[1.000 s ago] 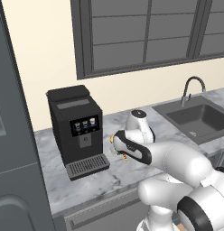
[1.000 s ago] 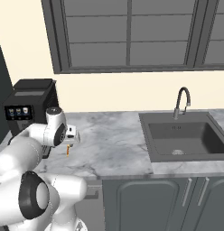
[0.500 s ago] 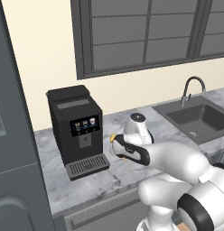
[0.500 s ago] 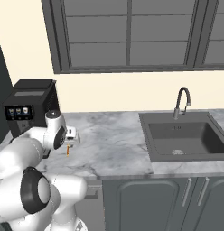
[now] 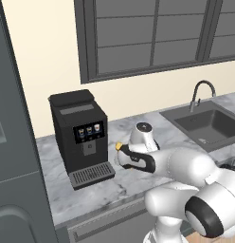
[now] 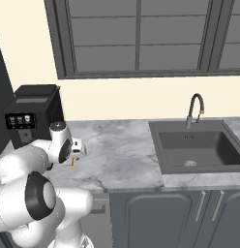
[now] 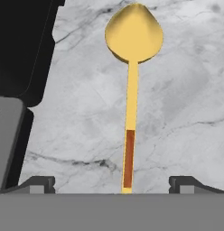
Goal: Take the fork and place it on the left side of the plate. Then take the spoon and place it on the right side of the plate. Make sure they're directly next to the plate.
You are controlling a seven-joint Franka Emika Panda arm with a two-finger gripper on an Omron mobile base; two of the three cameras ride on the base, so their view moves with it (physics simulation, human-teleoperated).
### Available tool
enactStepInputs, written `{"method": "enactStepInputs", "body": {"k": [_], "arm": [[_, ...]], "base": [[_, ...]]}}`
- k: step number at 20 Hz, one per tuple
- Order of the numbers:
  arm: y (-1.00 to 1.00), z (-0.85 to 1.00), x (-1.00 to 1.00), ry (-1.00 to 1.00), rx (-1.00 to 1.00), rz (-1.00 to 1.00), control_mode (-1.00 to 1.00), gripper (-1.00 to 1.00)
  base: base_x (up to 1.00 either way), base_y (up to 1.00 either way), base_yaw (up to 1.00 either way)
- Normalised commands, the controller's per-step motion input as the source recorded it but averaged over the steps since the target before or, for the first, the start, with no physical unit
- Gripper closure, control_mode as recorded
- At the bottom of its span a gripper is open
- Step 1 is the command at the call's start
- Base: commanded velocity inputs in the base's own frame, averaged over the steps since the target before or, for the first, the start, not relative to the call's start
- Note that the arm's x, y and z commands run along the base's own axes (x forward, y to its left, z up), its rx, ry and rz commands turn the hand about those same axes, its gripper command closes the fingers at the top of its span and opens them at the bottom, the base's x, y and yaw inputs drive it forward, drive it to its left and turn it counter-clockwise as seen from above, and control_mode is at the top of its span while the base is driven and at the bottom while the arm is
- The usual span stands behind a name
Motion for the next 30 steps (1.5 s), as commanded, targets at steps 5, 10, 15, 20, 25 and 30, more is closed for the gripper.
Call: {"method": "enactStepInputs", "body": {"k": [5,10,15,20,25,30], "arm": [[-0.01,-0.11,0.14,0.00,0.00,0.00,-1.00,-1.00],[0.00,-0.13,0.16,0.00,0.00,0.00,-1.00,-1.00],[0.00,-0.16,0.14,0.00,0.00,0.00,-1.00,-1.00],[0.00,-0.19,0.09,0.00,0.00,0.00,-1.00,-1.00],[0.00,-0.26,0.01,0.00,0.00,0.00,-1.00,1.00],[0.00,-0.22,0.00,0.00,0.00,0.00,-1.00,1.00]], "base": [[0.00,0.00,0.00],[0.00,0.00,0.00],[0.00,0.00,0.00],[0.00,0.00,0.00],[0.00,0.00,0.00],[0.00,0.00,0.00]]}}
